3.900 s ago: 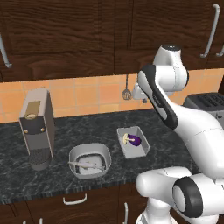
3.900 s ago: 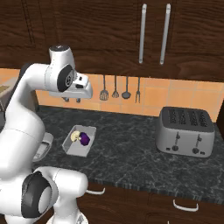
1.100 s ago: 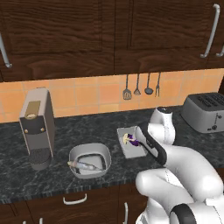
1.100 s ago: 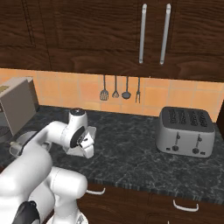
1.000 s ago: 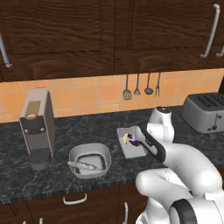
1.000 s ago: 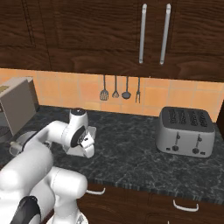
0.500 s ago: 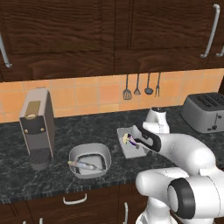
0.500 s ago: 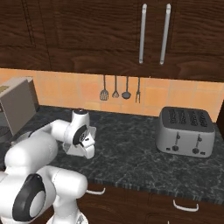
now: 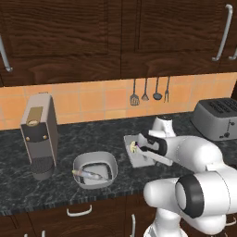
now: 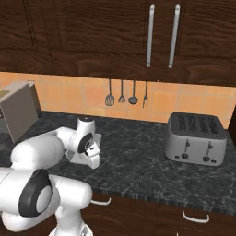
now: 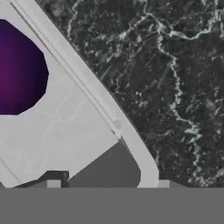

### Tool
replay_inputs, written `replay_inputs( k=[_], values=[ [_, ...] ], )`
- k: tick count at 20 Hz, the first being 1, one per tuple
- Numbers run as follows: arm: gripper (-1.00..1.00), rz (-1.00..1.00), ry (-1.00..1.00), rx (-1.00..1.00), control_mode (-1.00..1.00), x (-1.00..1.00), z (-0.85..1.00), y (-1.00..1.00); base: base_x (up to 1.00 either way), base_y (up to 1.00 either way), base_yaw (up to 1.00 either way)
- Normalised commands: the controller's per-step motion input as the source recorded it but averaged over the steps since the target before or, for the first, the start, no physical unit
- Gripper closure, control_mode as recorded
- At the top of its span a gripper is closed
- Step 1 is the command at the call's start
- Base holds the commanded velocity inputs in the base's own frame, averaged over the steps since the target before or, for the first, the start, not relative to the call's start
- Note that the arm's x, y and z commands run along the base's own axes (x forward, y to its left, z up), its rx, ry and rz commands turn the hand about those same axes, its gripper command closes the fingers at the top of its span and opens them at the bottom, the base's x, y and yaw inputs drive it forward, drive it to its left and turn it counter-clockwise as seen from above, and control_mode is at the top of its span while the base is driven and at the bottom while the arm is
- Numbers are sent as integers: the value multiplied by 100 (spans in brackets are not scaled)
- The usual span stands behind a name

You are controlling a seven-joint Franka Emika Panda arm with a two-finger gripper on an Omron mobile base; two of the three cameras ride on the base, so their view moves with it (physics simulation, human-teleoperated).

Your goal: Take the meat container that has the fish and place it on the second highest rack of the freezer. Then take the vegetable container that has the mushroom and eggplant and place it on the highest rack of the freezer.

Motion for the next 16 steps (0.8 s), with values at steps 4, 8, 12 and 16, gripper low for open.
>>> replay_inputs(
  k=[4, 8, 12, 16],
  values=[
    [100, 0, 0, 0, -100, 0, -6, 0, 0, 0, 0],
    [100, 0, 0, 0, -100, -10, 9, -2, 0, 0, 0],
    [100, -1, -3, 3, -100, -31, 21, -7, 0, 0, 0],
    [100, -5, -15, 6, -100, -46, 52, -1, 0, 0, 0]
  ],
)
